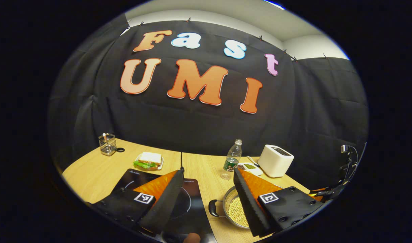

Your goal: First push the handle of the pot to place it horizontally, then grasp the pot with both hands and set it on the induction cooktop.

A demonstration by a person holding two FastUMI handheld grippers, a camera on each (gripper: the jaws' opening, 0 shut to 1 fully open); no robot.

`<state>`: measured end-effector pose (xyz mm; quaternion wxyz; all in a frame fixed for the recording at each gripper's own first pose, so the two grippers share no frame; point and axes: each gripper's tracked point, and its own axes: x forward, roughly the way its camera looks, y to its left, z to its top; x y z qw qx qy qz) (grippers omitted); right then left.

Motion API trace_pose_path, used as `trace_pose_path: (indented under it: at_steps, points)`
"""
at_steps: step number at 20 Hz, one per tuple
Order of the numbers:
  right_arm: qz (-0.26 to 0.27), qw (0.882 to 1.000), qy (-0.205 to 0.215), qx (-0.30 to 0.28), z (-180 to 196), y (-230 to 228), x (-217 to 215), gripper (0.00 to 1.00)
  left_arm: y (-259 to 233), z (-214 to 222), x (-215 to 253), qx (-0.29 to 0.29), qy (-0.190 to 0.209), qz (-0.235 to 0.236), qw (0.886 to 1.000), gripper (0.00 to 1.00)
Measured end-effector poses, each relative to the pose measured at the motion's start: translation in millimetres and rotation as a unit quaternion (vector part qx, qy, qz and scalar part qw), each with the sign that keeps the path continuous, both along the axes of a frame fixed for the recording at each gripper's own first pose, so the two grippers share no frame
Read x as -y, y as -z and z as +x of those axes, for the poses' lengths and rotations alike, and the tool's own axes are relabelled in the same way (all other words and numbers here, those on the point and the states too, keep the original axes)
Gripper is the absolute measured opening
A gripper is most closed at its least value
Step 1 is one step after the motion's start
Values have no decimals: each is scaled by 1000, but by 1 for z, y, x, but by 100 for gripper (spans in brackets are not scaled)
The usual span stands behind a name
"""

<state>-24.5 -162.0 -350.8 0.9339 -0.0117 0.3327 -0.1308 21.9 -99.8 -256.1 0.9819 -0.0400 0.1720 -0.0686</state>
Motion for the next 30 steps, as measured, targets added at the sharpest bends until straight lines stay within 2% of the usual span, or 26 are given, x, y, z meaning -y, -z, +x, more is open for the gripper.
trace_pose_path:
  at_steps: [2, 6, 7, 8, 16, 17, 19, 20, 25, 28, 30]
  points:
    - [0, 1000, 0, 5, 4, 1, -1, 71, 20, -3, 10, -19, 11, -2, 1000, 98]
    - [23, 1000, 3, 3, 12, 12, -7, 86, 58, -6, 27, -57, 31, 3, 998, 99]
    - [25, 1000, 2, 1, 15, 16, -9, 82, 65, -6, 32, -64, 37, 7, 997, 98]
    - [26, 1000, 1, -1, 20, 19, -11, 88, 71, -6, 35, -68, 40, 11, 997, 98]
    - [55, 998, 6, -26, 51, 54, -11, 88, 103, 6, 40, -103, 36, 21, 994, 99]
    - [65, 997, 2, -34, 51, 61, -13, 87, 106, 7, 40, -106, 35, 23, 993, 99]
    - [88, 996, 3, -27, 56, 61, -15, 65, 112, 8, 43, -115, 36, 25, 992, 98]
    - [88, 995, -3, -38, 54, 62, -14, 57, 116, 9, 44, -119, 35, 27, 992, 99]
    - [93, 995, -5, -33, 57, 62, -10, 51, 135, 12, 51, -144, 37, 46, 988, 99]
    - [94, 995, -7, -31, 57, 62, -5, 53, 158, 8, 60, -186, 41, 33, 981, 99]
    - [96, 995, -8, -30, 56, 62, -4, 53, 168, 6, 60, -205, 36, 42, 977, 100]
